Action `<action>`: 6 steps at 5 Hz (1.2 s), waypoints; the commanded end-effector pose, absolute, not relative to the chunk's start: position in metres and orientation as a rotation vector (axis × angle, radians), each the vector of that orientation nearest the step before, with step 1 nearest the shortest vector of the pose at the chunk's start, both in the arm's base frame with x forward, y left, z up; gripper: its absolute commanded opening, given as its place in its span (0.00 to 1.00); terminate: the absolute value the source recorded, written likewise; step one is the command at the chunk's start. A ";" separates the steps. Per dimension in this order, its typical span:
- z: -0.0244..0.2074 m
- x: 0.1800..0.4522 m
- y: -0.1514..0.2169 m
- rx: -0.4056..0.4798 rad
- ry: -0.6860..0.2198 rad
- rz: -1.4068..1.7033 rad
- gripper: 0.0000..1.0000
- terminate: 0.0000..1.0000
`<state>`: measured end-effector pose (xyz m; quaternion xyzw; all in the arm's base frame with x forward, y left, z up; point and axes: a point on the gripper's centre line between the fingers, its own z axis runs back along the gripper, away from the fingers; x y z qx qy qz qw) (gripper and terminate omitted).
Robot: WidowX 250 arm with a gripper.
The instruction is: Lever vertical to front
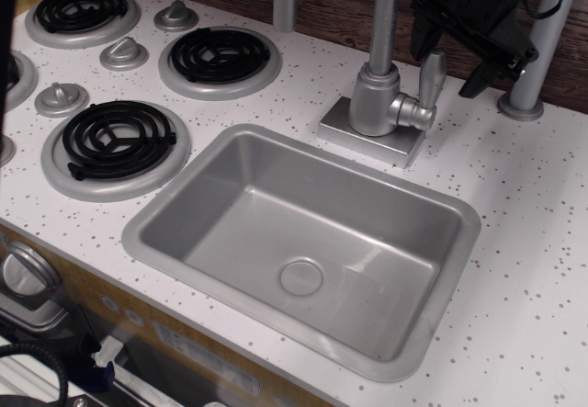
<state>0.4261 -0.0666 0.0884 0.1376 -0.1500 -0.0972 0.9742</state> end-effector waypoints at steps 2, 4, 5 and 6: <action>0.103 0.424 -0.061 0.251 -0.325 -0.138 0.00 0.00; 0.101 0.400 -0.060 0.199 -0.021 -0.040 0.00 0.00; 0.087 0.394 -0.057 0.155 -0.052 -0.024 0.00 0.00; 0.077 0.391 -0.055 0.118 -0.064 -0.008 0.00 0.00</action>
